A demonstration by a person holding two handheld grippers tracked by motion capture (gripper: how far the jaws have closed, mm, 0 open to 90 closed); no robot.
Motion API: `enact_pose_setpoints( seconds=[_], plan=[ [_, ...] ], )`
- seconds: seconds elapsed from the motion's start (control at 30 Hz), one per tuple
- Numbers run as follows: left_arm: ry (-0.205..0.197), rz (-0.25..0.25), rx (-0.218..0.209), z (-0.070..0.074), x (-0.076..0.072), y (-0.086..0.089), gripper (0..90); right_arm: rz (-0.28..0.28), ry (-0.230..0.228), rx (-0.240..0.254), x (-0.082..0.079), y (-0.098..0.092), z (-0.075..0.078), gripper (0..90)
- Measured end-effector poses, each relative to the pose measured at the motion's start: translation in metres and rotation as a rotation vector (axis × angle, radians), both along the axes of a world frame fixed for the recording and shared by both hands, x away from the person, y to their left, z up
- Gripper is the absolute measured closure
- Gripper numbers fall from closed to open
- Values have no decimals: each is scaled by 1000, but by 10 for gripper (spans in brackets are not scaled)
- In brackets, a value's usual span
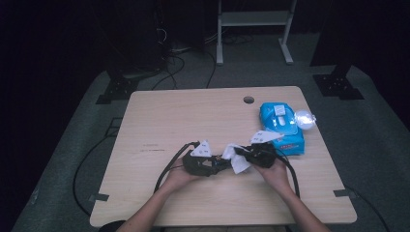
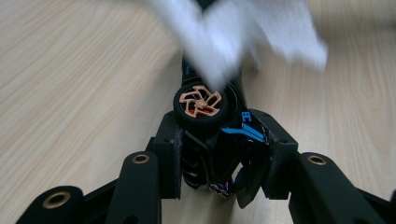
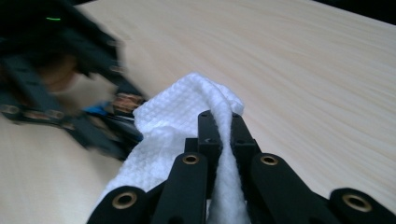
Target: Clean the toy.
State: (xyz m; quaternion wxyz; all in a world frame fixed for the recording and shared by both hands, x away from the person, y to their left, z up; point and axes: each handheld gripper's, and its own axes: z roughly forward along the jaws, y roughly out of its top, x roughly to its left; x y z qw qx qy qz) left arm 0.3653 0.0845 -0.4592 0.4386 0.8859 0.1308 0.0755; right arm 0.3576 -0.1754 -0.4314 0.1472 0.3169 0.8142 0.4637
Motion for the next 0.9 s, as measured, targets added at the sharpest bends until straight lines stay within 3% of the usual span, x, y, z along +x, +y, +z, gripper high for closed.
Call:
enact_pose_setpoints(
  seconds=[0.1, 0.2, 0.3, 0.43, 0.5, 0.57, 0.7, 0.83, 0.9],
  plan=[
    [1, -1, 0, 0, 0, 0, 581, -53, 0, 2, 4, -17, 1, 865],
    [9, -1, -10, -1, 2, -1, 581, -58, 6, 17, 3, -16, 0, 865],
    [11, -2, -10, -1, 2, -1, 581, 0, 12, 38, 1, 2, -1, 865],
    [12, -4, -8, -1, 3, 2, 582, 52, -14, -6, -2, 18, -3, 864],
    [15, -1, -13, 0, 4, 3, 582, 39, -8, 4, -1, 10, -2, 864],
    [14, 0, -15, 0, 4, 3, 581, -10, -30, -30, 0, -2, 0, 865],
    [15, -3, -13, 0, 4, 3, 581, -45, -18, -16, 1, -17, 0, 865],
    [18, -3, -16, 0, 5, 3, 581, -21, -10, 6, -1, -2, -2, 865],
    [21, -2, -18, 0, 6, 3, 581, 26, 9, 40, -2, 10, -3, 864]
  ],
)
